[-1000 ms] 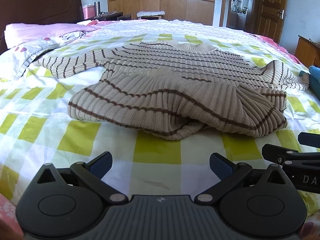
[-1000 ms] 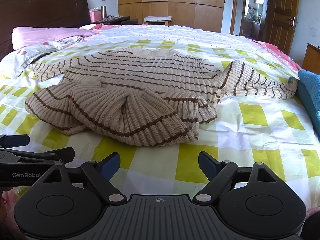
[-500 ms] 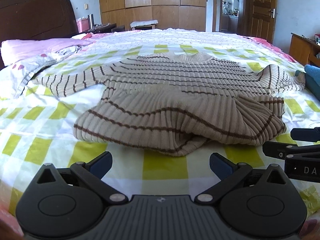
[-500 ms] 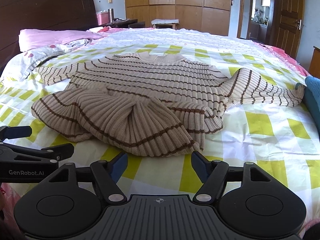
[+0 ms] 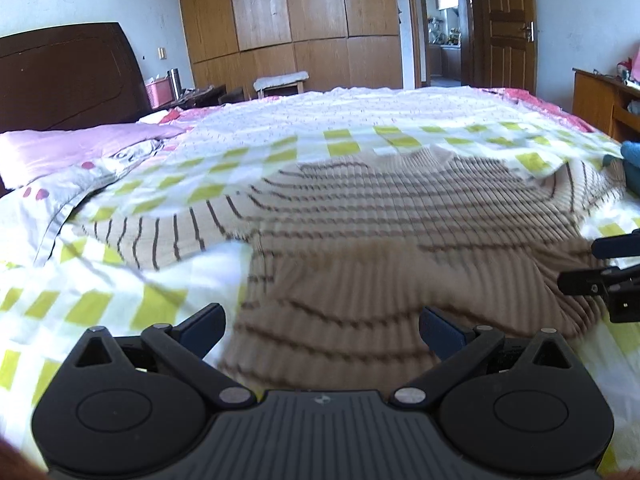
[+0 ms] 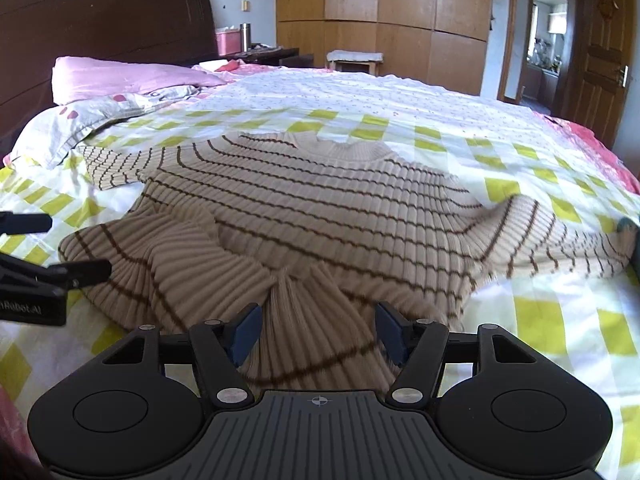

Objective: Fold small clothes

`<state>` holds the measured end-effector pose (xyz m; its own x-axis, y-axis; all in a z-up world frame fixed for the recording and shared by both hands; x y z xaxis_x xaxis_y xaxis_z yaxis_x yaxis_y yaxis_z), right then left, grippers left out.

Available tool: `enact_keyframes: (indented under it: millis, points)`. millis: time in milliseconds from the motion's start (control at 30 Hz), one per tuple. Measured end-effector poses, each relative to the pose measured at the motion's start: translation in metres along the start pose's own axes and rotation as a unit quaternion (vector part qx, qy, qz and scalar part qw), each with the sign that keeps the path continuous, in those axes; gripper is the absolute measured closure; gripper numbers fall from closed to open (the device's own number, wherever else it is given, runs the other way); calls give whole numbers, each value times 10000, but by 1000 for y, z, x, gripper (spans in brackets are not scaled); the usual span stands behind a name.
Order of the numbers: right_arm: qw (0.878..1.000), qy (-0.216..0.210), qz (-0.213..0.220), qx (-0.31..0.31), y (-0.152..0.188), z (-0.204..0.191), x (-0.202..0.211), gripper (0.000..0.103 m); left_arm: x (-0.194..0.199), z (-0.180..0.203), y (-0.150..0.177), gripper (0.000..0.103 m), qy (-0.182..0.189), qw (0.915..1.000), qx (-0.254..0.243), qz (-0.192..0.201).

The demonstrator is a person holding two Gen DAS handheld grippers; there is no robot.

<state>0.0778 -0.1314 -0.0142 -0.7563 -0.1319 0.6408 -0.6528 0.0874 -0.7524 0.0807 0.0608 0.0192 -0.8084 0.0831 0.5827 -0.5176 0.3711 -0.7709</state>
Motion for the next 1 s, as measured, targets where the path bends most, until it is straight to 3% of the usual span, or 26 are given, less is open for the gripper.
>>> enact_keyframes:
  millis: [133,233,333,367,400,433,500,533,633,767,900,1000]
  points:
    - [9999,-56,-161,-19,-14,6,-20,42,-29,-16,-9,0,81,9999,-79,-7]
    - [9990,-168,-411,-58,-17,12,-34,40,-50,-25,-8,8,495,9984,89,-265]
    - [9972,-269,-689,-76,-16,15,-46,41,-67,-30,0,35,836,9942,235,-634]
    - [9963,-300,-802,-96,-16,16,-49,49,-70,-31,4,50,902,9926,253,-773]
    - [9952,-365,-894,-139,-15,17,-50,64,-71,-33,7,55,950,9914,292,-847]
    - [9939,-446,-994,-184,-14,17,-50,69,-69,-34,9,57,1000,9910,323,-830]
    - [9915,-609,-1119,-254,-13,17,-44,85,-60,-35,12,76,1167,9895,301,-800]
    - [9908,-665,-1156,-240,-12,16,-39,86,-55,-36,13,82,1319,9874,313,-813]
    - [9870,-947,-1296,-61,-7,12,-20,90,-33,-37,20,84,1760,9806,336,-797]
    - [9782,-1461,-1402,464,7,7,23,92,8,-40,33,86,1955,9778,89,-754]
    - [9645,-1835,-1668,908,24,7,54,92,45,-50,50,86,1993,9764,116,-820]
    - [9514,-1971,-1932,1368,38,0,69,92,58,-56,58,86,1784,9793,65,-950]
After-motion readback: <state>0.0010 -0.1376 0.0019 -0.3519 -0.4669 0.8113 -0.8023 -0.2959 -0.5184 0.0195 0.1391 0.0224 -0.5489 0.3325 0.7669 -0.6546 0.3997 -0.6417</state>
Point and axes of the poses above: each gripper's, at about its wrist camera, not at the fingertips, and x roughly against the way its jaws point, z to its right, y to its underside, the point moved 3 cm from there along -x, roughly the way its jaws point, and after that the axes turned 12 degrees about -x, right-handed, at the moved point
